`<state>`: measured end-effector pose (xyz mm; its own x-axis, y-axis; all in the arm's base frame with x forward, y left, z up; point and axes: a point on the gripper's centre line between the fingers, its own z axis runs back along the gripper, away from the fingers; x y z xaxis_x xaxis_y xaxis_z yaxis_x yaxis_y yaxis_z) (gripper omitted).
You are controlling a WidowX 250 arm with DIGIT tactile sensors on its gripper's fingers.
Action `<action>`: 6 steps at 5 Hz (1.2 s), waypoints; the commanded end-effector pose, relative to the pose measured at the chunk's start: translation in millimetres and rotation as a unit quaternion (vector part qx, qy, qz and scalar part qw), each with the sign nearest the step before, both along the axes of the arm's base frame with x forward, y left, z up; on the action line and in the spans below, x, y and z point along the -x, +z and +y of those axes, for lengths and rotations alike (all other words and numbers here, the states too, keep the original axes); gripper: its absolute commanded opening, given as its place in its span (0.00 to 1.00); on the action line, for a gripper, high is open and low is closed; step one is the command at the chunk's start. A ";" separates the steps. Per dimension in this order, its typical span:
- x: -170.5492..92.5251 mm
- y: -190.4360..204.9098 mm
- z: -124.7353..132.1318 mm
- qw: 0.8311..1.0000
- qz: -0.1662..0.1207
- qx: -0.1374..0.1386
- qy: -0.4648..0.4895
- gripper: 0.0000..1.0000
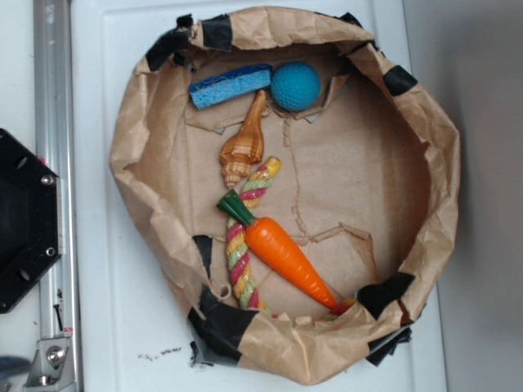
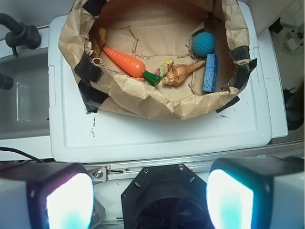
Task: Grab the blue ball.
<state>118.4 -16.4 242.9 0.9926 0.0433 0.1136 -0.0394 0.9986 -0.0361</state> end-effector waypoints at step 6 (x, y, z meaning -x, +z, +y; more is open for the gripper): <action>-176.3 -141.3 78.7 0.987 -0.130 -0.042 0.085 1.00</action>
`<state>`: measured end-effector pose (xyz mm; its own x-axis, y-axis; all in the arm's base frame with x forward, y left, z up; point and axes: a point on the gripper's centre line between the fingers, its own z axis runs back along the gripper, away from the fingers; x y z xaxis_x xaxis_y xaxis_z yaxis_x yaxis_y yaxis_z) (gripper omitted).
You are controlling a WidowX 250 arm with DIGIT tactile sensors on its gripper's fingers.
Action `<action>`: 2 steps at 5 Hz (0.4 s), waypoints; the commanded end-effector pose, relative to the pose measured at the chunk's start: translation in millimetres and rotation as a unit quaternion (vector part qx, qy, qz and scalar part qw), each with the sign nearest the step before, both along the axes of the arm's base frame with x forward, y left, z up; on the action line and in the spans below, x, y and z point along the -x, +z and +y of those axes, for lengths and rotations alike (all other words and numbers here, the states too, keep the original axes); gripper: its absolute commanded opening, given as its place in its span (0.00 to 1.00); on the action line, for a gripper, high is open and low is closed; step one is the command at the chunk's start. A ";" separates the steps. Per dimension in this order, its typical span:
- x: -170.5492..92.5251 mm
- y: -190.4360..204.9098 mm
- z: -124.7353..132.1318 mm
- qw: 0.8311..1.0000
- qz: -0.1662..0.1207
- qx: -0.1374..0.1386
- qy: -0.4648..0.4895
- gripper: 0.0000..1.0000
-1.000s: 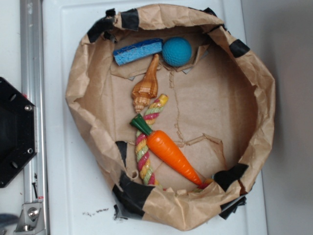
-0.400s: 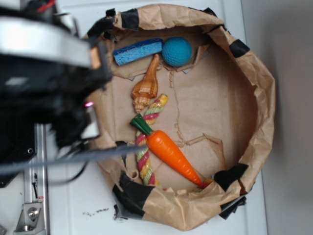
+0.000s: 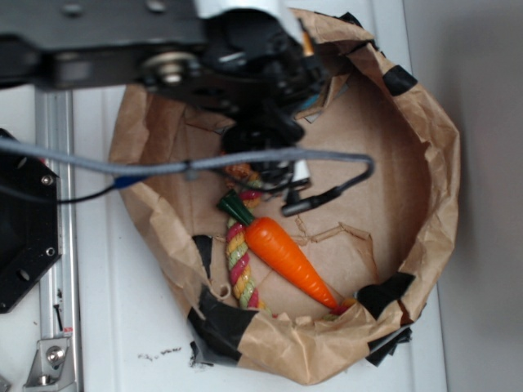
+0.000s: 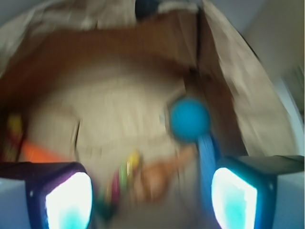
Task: Grab the blue ball.
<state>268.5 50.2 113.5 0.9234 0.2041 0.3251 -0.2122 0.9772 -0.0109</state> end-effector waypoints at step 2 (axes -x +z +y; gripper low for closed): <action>-25.2 -23.0 13.5 0.999 -0.016 -0.029 0.027 1.00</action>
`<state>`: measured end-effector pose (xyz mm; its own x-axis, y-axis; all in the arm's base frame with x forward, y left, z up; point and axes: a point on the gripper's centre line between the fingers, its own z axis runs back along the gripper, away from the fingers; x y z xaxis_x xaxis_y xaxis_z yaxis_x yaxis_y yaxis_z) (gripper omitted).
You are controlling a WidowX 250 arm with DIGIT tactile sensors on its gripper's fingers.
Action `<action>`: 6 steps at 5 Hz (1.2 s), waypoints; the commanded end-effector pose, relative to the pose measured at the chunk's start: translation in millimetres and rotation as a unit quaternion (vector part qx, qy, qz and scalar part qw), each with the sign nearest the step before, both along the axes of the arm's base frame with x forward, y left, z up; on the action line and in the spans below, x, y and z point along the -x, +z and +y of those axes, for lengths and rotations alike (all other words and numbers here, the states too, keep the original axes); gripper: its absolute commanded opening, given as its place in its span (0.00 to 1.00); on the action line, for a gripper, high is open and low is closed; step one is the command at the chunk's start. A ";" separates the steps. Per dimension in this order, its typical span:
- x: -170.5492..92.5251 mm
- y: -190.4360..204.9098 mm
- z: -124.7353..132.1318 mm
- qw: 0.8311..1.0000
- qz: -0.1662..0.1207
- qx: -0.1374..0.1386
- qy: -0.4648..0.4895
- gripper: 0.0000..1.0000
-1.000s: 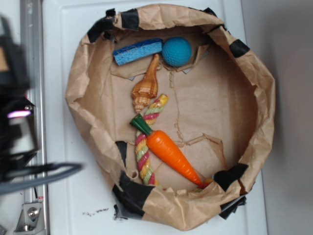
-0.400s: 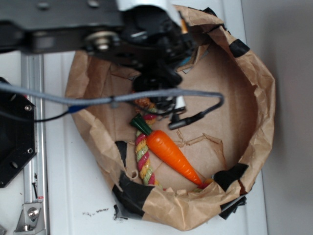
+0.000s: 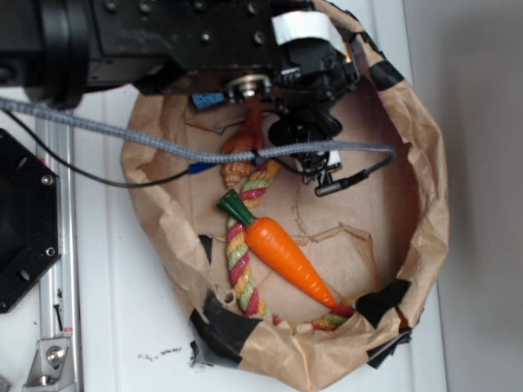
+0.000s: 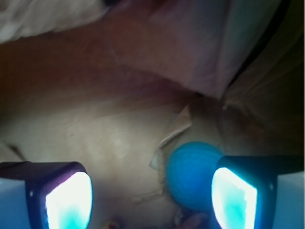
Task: Grab the blue ball.
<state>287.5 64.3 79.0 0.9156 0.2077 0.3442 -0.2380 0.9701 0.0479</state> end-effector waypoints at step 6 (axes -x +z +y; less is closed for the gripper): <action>12.7 -10.9 21.4 0.977 -0.023 0.009 0.210 1.00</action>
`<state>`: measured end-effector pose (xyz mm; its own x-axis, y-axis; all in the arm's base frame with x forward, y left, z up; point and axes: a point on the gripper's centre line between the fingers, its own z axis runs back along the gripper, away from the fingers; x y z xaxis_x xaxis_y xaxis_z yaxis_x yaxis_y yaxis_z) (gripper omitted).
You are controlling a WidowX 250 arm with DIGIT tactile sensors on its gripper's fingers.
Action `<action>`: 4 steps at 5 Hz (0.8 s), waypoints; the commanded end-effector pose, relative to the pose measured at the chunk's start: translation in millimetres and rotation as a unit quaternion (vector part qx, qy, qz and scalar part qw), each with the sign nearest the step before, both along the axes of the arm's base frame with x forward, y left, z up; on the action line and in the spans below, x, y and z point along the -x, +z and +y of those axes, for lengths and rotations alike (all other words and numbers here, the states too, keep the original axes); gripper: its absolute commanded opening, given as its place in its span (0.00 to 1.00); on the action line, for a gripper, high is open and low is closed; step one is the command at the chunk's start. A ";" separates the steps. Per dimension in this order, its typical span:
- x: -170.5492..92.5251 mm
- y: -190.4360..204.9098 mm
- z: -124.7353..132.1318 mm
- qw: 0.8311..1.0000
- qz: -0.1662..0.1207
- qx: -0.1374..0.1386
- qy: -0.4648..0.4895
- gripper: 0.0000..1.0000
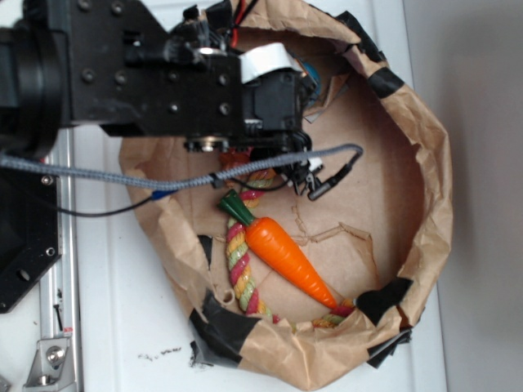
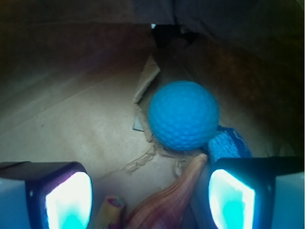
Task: Grab the blue ball.
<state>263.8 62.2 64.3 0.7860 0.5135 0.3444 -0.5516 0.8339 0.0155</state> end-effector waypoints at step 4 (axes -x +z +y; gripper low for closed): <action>-35.9 -18.8 31.5 0.999 -0.004 -0.009 -0.037 1.00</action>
<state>287.7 90.0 30.3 0.8383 0.4450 0.3149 -0.4804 0.8761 0.0409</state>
